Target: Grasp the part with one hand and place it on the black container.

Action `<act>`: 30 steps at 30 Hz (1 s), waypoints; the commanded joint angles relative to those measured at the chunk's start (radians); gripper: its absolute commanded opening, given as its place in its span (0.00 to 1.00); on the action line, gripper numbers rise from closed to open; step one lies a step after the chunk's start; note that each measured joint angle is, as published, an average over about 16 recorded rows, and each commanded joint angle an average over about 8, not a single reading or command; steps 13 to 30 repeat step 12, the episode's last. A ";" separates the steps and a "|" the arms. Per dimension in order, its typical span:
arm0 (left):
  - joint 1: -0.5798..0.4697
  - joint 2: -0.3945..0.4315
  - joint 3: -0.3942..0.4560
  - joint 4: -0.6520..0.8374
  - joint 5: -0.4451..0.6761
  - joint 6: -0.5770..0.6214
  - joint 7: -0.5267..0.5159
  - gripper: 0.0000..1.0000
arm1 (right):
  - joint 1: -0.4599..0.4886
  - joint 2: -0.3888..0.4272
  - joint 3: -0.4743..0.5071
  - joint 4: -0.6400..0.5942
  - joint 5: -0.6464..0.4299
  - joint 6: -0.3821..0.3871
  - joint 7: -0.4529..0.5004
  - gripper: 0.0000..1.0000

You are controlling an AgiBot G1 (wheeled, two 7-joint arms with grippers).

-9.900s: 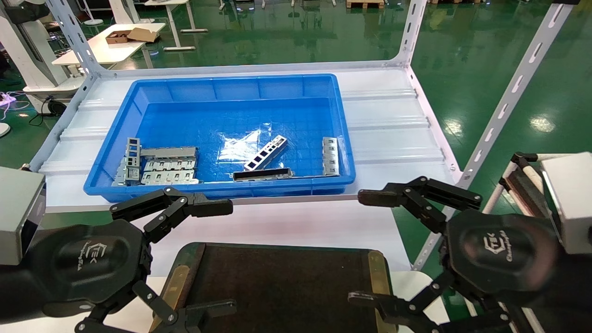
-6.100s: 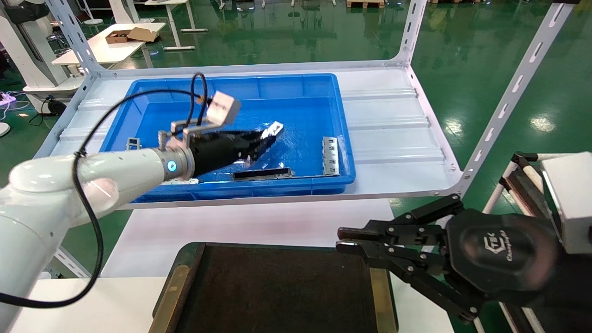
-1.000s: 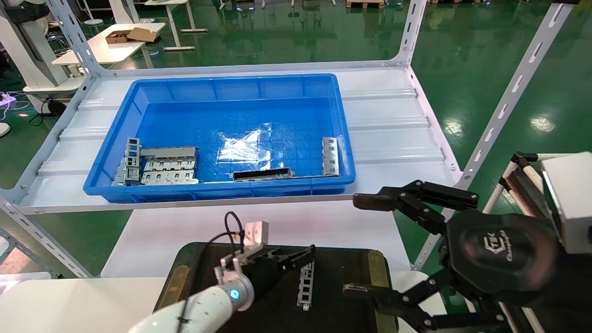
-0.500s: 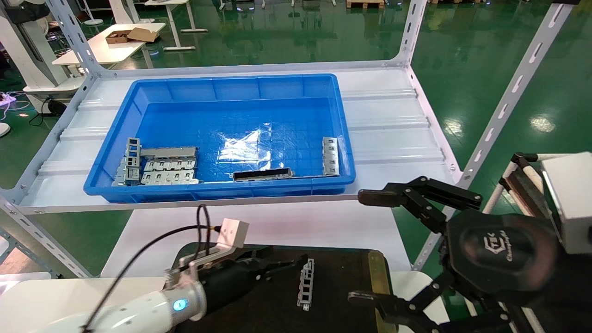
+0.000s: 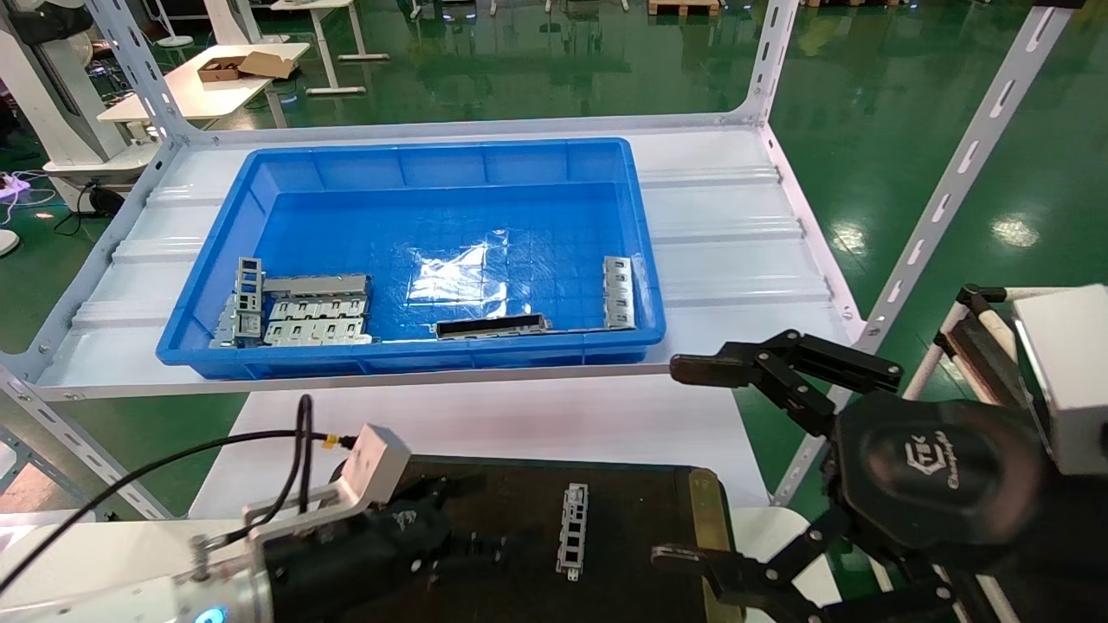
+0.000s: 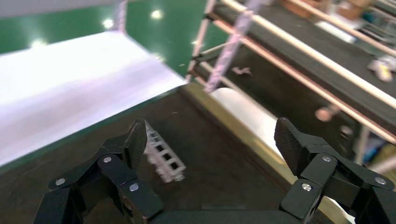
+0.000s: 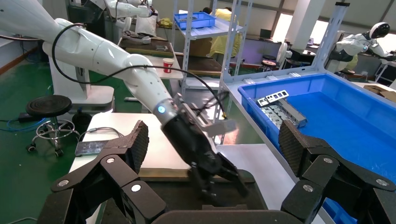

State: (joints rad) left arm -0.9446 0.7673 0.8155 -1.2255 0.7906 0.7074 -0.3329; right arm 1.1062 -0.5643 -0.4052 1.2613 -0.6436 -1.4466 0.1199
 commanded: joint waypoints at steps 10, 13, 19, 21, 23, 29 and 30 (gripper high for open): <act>0.032 -0.075 -0.121 0.042 -0.139 0.290 0.225 1.00 | 0.000 0.000 0.000 0.000 0.000 0.000 0.000 1.00; 0.030 -0.082 -0.126 0.044 -0.145 0.304 0.229 1.00 | 0.000 0.000 0.000 0.000 0.000 0.000 0.000 1.00; 0.030 -0.082 -0.126 0.044 -0.145 0.304 0.229 1.00 | 0.000 0.000 0.000 0.000 0.000 0.000 0.000 1.00; 0.030 -0.082 -0.126 0.044 -0.145 0.304 0.229 1.00 | 0.000 0.000 0.000 0.000 0.000 0.000 0.000 1.00; 0.030 -0.082 -0.126 0.044 -0.145 0.304 0.229 1.00 | 0.000 0.000 0.000 0.000 0.000 0.000 0.000 1.00; 0.030 -0.082 -0.126 0.044 -0.145 0.304 0.229 1.00 | 0.000 0.000 0.000 0.000 0.000 0.000 0.000 1.00; 0.030 -0.082 -0.126 0.044 -0.145 0.304 0.229 1.00 | 0.000 0.000 0.000 0.000 0.000 0.000 0.000 1.00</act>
